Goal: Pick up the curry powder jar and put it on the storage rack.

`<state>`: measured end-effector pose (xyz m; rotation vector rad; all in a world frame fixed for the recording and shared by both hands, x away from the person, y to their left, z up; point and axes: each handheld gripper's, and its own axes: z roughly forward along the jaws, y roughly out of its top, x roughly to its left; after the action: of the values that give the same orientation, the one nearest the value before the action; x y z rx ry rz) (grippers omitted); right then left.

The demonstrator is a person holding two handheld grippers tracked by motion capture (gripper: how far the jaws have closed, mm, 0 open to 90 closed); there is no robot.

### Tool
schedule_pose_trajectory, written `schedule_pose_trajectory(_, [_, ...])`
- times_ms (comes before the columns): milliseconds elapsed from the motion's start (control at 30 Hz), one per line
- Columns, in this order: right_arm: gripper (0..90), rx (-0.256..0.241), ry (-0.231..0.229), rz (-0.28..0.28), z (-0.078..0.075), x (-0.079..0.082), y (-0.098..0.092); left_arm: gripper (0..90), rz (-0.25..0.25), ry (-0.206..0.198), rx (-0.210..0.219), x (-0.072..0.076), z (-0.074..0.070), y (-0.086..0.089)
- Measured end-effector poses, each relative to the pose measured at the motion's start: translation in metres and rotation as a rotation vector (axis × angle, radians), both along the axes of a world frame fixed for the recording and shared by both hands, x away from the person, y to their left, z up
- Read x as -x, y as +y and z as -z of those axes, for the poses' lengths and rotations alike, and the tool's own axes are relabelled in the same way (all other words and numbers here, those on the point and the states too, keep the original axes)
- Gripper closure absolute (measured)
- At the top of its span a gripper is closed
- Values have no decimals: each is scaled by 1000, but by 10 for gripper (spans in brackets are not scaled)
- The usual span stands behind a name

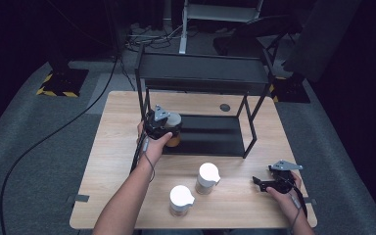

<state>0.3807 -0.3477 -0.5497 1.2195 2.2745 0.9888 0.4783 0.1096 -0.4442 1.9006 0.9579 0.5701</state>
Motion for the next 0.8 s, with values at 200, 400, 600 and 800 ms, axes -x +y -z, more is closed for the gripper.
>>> schedule_pose_trajectory(200, [82, 0, 0, 0, 0, 0, 0, 330, -4, 9, 4, -2, 2, -1])
schedule_pose_trajectory(400, [82, 0, 0, 0, 0, 0, 0, 330, -8, 25, -2, -4, 5, -1])
schedule_pose_trajectory(600, [83, 0, 0, 0, 0, 0, 0, 330, -10, 29, 0, -4, 7, 0])
schedule_pose_trajectory(800, [82, 1, 0, 0, 0, 0, 0, 328, -10, 31, 31, -3, 10, 6])
